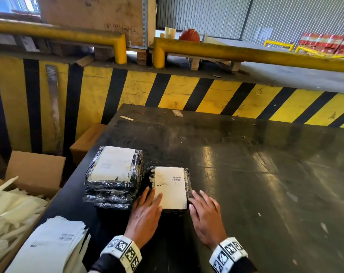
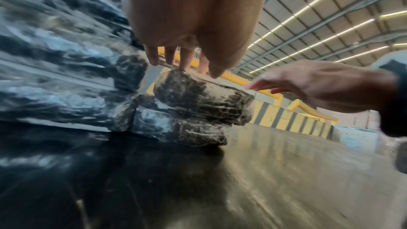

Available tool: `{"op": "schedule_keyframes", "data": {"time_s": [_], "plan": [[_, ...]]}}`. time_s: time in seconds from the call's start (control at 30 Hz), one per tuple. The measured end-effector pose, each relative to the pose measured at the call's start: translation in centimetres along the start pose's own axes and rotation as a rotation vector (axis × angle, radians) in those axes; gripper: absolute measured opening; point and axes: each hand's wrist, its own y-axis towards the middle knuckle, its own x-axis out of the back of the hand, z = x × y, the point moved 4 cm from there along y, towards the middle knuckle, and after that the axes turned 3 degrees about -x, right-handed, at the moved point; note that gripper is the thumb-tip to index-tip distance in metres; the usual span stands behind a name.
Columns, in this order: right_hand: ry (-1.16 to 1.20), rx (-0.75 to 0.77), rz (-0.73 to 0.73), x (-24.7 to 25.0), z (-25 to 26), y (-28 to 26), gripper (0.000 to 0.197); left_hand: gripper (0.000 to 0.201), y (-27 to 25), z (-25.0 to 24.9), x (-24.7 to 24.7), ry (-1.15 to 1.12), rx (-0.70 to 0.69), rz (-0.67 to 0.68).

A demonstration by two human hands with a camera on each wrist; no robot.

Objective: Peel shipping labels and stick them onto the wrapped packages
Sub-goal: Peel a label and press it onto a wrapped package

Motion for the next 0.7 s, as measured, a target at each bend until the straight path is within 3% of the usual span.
{"op": "schedule_keyframes", "data": {"time_s": [0.07,0.13,0.2,0.27,0.4,0.53,0.7], "plan": [[0.054,-0.049,0.041,-0.7,0.7,2.1,0.056,0.055,0.0,-0.8,-0.1,0.107,-0.065,-0.012],[0.076,-0.098,0.171,-2.3,1.1,3.7,0.071,0.046,-0.1,-1.6,-0.6,0.185,-0.166,-0.014],[0.122,-0.169,0.267,-3.7,1.1,4.3,0.066,0.047,-0.4,-2.5,-1.1,0.239,-0.266,-0.005],[0.165,-0.200,0.274,-4.6,0.8,4.3,0.062,0.051,-0.9,-2.7,-1.6,0.289,-0.303,0.008],[0.154,-0.163,0.244,-5.0,0.3,4.0,0.075,0.052,-2.6,-0.9,-1.4,0.345,-0.222,-0.004],[0.179,-0.164,0.240,-5.1,0.6,4.0,0.069,0.052,-5.4,1.4,-0.5,0.329,-0.150,-0.022],[0.171,-0.186,0.258,-5.1,0.7,4.0,0.065,0.046,-3.2,-1.1,1.6,0.158,-0.159,-0.133]]}}
